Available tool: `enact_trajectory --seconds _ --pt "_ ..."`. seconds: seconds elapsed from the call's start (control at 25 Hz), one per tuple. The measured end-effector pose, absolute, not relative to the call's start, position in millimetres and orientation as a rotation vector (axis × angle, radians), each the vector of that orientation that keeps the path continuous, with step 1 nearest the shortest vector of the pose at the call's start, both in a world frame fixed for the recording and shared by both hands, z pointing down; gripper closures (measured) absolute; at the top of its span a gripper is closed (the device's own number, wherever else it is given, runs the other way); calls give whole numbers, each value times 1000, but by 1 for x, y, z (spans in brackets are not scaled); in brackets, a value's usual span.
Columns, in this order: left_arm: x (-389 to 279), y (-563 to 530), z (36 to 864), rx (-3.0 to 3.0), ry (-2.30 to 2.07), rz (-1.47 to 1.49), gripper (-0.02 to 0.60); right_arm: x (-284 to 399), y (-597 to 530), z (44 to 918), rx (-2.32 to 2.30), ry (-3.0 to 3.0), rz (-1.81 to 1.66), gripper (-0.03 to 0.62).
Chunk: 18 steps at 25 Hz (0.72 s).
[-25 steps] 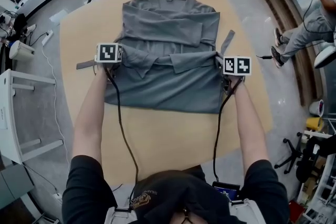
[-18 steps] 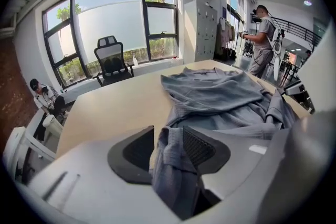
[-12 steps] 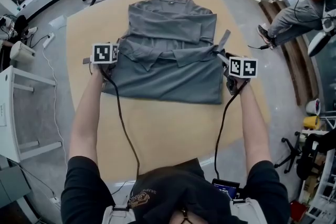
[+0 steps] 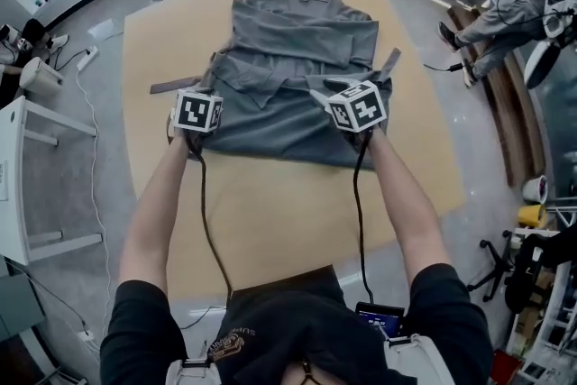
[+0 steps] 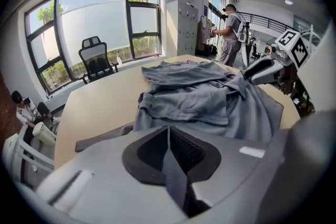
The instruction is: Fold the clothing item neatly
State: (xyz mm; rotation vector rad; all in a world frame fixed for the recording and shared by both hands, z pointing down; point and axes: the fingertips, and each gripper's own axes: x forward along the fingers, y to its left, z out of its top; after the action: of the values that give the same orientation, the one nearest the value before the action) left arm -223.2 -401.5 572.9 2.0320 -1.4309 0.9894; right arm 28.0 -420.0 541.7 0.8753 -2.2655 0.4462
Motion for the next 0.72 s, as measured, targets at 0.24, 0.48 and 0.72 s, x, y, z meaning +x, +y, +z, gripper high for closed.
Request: enact_trajectory --seconds 0.24,0.48,0.72 --pt "-193 -395 591 2058 -1357 1017 561 -31 -423 572 605 -2216 195 486" --pt "-178 -397 608 2057 -1286 1035 561 -35 -437 595 469 -2122 91 585" --pt "-182 -397 629 1983 -1283 1001 561 -28 -493 578 519 -2143 83 585"
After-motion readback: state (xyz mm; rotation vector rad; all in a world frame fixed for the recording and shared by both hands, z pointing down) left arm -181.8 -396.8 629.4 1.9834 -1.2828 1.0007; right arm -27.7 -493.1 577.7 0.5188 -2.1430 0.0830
